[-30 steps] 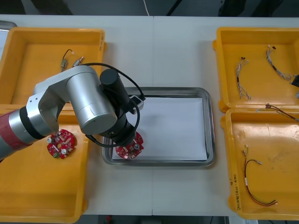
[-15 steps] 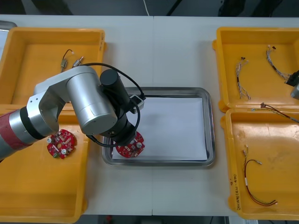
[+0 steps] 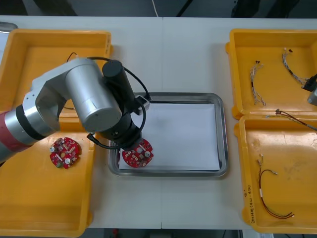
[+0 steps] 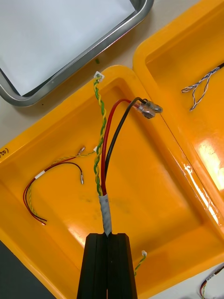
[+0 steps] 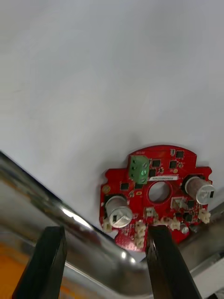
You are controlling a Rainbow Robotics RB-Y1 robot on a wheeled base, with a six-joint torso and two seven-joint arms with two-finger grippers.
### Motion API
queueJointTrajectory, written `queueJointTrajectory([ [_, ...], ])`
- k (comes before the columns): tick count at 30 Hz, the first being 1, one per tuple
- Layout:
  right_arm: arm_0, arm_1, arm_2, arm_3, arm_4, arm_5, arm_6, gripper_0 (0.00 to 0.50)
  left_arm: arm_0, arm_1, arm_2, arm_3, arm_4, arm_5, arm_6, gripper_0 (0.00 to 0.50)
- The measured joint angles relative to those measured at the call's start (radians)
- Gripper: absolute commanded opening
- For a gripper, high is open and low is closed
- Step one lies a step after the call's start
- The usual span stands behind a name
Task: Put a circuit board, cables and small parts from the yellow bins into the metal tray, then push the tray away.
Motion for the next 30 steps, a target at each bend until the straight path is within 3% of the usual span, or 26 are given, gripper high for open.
queueJointTrajectory([
  [9,-0.001,0.000,0.002,-0.007,-0.012,0.000,0.000,0.000,-0.025,-0.001,0.224,-0.001,0.072,0.179,0.000,0.500],
  [16,-0.055,0.000,0.078,-0.114,-0.001,0.000,-0.001,0.000,-0.025,0.000,0.392,-0.001,0.082,0.304,0.000,0.500],
  [23,-0.186,0.000,0.267,-0.174,0.032,0.000,-0.002,0.000,-0.026,0.001,0.479,0.010,0.050,0.320,-0.002,0.500],
  [30,-0.341,0.000,0.502,-0.176,0.087,0.001,-0.002,0.000,-0.026,0.005,0.568,0.126,0.028,0.321,-0.060,0.500],
])
